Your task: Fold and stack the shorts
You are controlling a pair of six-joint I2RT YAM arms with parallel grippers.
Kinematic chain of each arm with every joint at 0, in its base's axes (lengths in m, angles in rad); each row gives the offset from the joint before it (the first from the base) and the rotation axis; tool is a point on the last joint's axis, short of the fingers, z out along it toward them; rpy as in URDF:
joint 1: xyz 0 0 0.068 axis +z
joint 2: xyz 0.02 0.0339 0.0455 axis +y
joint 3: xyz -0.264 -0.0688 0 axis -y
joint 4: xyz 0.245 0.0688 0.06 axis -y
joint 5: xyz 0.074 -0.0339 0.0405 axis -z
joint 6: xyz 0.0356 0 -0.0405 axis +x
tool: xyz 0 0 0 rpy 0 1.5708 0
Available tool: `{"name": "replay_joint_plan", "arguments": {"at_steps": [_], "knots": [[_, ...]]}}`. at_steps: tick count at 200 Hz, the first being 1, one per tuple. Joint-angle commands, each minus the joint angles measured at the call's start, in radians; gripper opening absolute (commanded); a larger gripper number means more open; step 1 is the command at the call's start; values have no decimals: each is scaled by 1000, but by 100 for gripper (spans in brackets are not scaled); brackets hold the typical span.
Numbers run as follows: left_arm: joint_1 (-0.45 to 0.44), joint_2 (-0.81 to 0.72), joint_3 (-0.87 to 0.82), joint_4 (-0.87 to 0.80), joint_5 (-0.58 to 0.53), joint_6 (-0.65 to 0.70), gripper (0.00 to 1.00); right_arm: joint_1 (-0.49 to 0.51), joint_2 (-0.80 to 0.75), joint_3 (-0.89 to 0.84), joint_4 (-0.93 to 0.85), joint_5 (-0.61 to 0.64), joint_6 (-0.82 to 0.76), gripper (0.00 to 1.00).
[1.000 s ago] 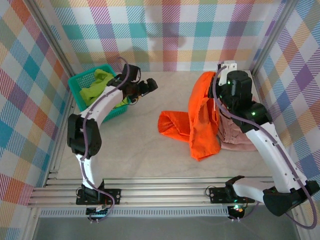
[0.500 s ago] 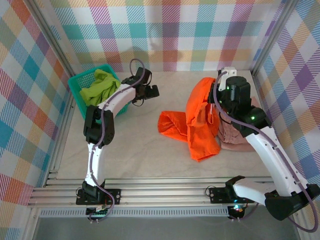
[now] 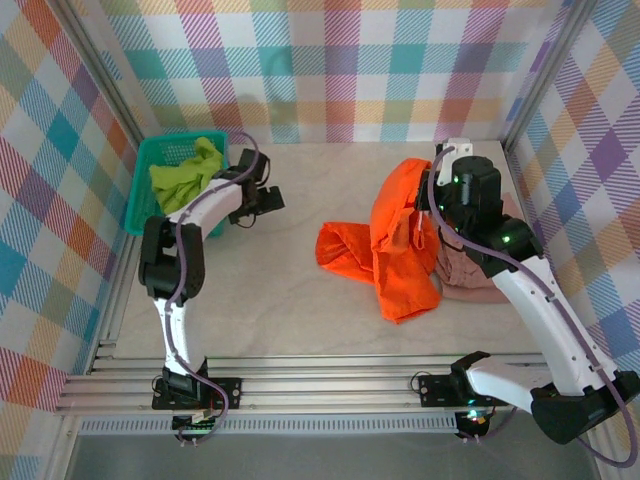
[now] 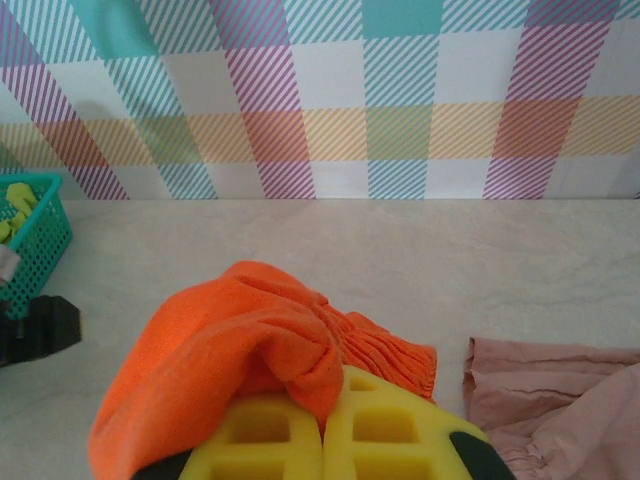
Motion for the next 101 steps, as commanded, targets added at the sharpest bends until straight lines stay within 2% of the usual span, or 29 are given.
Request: {"name": "replay_joint_plan", "arguments": {"at_steps": [1,24,56,77,101], "knots": [[48,-91,-51,36,8,14,100,5,-26,-7,12,-15,15,0],[60,-141,-69,38,62,16,100,5,-21,-5,10,-20,14,0],[22,-303,-112,71,249,7,100,5,-16,-7,5,-23,6,0],[-65,-433,-161,99,347,57,98,5,-10,-16,6,-13,-5,0],[-213,-580,-298,192,369,80,96,5,11,-8,-12,18,-20,0]]}}
